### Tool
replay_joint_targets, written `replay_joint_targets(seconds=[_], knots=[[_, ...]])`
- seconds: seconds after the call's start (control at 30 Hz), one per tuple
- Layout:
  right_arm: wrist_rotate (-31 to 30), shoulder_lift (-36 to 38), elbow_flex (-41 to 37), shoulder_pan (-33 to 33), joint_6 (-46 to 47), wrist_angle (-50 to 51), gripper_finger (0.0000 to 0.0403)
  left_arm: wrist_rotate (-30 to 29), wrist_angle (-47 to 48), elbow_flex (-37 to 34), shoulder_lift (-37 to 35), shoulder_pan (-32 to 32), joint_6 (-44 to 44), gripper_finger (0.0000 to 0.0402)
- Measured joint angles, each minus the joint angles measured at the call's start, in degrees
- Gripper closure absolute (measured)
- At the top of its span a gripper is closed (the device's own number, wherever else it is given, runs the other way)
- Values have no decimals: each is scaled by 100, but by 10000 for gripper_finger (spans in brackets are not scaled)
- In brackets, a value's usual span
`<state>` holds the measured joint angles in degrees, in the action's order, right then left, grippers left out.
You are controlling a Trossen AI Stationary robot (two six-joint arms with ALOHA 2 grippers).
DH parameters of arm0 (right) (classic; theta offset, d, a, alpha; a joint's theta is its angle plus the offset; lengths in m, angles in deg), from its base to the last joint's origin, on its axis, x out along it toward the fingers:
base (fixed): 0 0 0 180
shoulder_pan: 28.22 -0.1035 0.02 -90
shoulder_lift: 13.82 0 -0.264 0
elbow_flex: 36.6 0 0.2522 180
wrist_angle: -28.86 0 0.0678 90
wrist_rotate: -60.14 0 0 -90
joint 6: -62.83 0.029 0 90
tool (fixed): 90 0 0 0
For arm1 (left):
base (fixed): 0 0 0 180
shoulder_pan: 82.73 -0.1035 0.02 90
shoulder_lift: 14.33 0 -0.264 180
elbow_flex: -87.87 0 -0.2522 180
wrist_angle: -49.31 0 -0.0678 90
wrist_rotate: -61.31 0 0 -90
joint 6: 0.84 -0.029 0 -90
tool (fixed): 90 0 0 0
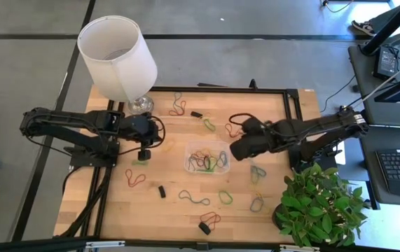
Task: Pick and place rubber bands into bin
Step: Put the red rubber band into the transparent bin
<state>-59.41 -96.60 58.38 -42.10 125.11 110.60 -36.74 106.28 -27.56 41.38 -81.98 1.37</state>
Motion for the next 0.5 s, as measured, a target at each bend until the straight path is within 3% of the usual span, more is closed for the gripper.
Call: replay_joint_targets(seconds=[0.23, 0.5], knots=[[251, -415, 225, 257, -1580, -1523, 402, 0, 1, 0, 0, 0, -4, 401], [1225, -1392, 393, 566, -2054, -1683, 403, 9, 8, 0, 2, 0, -1, 400]])
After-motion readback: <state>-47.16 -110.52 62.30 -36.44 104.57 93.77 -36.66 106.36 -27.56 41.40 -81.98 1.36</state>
